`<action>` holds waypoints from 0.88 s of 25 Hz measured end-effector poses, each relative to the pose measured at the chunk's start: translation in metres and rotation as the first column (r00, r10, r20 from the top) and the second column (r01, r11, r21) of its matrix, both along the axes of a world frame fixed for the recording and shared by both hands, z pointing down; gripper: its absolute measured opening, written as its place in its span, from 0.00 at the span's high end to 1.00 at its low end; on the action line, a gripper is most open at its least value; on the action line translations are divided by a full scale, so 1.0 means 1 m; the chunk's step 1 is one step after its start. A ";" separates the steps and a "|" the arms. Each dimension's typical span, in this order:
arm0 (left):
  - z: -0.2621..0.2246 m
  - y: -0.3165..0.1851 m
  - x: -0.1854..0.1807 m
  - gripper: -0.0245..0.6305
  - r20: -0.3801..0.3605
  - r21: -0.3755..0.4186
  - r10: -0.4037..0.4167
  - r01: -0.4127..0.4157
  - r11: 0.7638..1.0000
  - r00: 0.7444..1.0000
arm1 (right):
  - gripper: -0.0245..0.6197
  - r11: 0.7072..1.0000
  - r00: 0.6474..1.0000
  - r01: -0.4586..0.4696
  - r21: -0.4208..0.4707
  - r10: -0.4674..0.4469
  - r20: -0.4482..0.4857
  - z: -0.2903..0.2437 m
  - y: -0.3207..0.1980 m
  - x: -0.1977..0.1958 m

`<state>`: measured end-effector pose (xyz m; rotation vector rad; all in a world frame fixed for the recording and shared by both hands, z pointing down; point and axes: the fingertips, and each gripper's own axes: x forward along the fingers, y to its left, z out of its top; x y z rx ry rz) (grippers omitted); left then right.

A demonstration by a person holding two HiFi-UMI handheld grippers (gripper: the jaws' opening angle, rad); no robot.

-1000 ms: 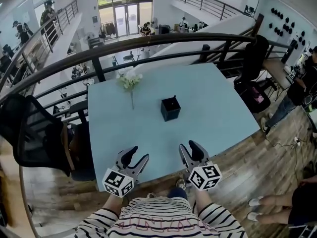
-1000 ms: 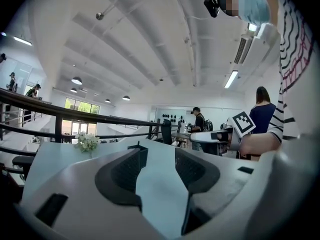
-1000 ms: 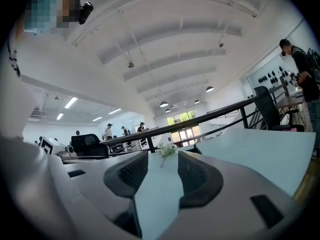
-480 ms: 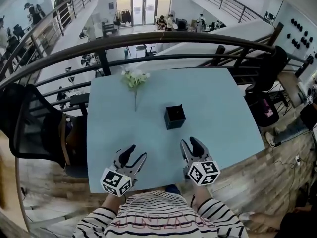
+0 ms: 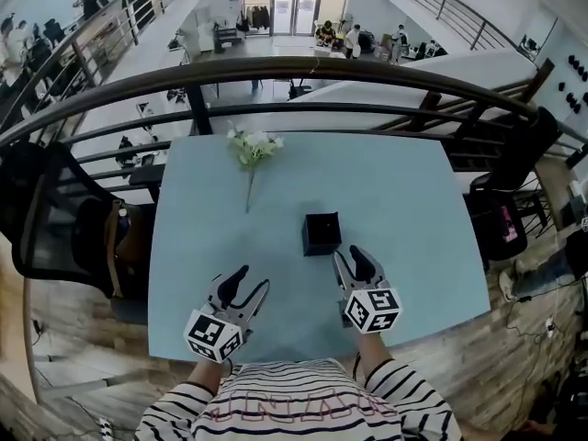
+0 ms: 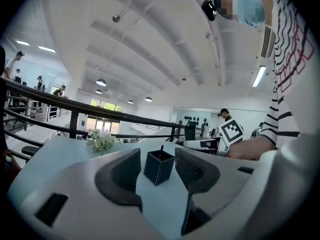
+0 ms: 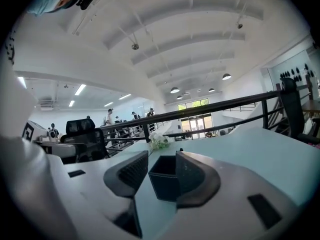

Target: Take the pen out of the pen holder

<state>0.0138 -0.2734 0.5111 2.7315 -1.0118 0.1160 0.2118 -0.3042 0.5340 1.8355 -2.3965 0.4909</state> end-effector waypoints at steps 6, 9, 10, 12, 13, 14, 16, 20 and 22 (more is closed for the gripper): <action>0.005 -0.012 0.005 0.67 0.016 -0.015 -0.080 0.081 0.997 0.997 | 0.68 0.997 0.997 0.075 -0.021 -0.075 -0.022 0.012 -0.040 0.007; 0.007 -0.015 0.008 0.67 0.023 -0.025 -0.122 0.123 0.992 0.992 | 0.68 0.993 0.993 0.112 -0.027 -0.113 -0.032 0.017 -0.058 0.010; 0.007 -0.016 0.009 0.67 0.027 -0.028 -0.134 0.135 0.990 0.991 | 0.68 0.992 0.992 0.123 -0.029 -0.124 -0.034 0.018 -0.064 0.011; 0.009 -0.018 0.010 0.67 0.037 -0.036 -0.159 0.160 0.986 0.987 | 0.68 0.989 0.989 0.143 -0.031 -0.144 -0.040 0.021 -0.075 0.014; 0.010 -0.019 0.010 0.67 0.042 -0.041 -0.172 0.174 0.984 0.984 | 0.68 0.988 0.987 0.154 -0.032 -0.155 -0.046 0.022 -0.081 0.014; 0.012 -0.020 0.010 0.67 0.046 -0.045 -0.184 0.187 0.981 0.982 | 0.68 0.986 0.985 0.165 -0.034 -0.166 -0.053 0.024 -0.086 0.015; 0.014 -0.023 0.010 0.67 0.052 -0.050 -0.205 0.207 0.977 0.977 | 0.68 0.982 0.980 0.184 -0.040 -0.186 -0.067 0.029 -0.094 0.016; 0.018 -0.028 0.012 0.67 0.064 -0.057 -0.225 0.229 0.972 0.972 | 0.68 0.974 0.970 0.218 -0.055 -0.223 -0.101 0.039 -0.107 0.018; 0.020 -0.029 0.012 0.67 0.074 -0.062 -0.232 0.237 0.970 0.970 | 0.69 0.969 0.962 0.239 -0.063 -0.245 -0.121 0.044 -0.111 0.018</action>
